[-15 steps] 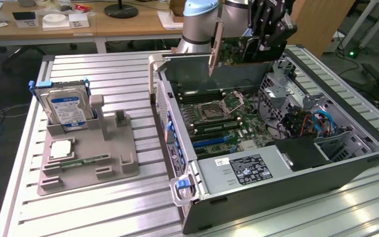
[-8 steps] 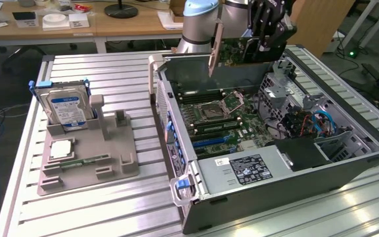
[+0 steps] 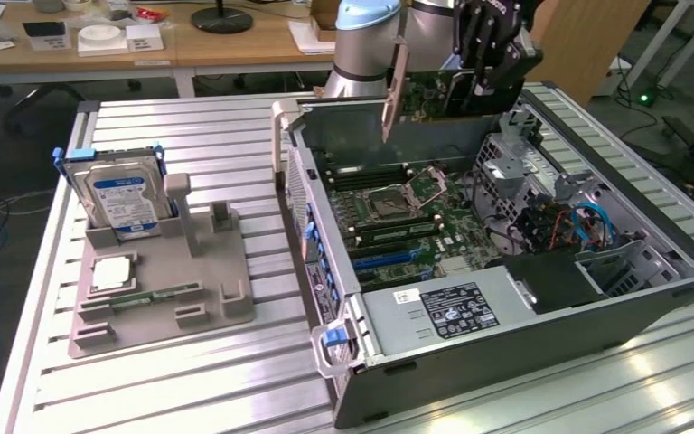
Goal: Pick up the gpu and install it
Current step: 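Insert the gpu into the slot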
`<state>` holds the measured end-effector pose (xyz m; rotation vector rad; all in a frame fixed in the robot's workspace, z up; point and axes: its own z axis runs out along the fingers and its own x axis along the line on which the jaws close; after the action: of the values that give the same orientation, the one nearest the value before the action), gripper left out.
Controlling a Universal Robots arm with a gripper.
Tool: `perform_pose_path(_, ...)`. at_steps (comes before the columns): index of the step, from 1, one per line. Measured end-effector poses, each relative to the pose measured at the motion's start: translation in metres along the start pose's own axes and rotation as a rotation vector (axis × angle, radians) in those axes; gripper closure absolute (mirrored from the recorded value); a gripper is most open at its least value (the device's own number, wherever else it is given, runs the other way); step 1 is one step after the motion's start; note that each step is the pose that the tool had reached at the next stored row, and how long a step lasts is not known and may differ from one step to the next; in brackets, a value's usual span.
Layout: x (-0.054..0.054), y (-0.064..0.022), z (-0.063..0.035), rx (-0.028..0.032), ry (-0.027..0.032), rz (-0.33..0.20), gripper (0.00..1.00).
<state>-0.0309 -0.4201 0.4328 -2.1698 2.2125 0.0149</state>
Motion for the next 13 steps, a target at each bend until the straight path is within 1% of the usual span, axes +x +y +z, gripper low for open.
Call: perform_pose_path(13, 0.0009, 0.0001, 0.0038, 0.0035, 0.0001, 0.000, 0.72)
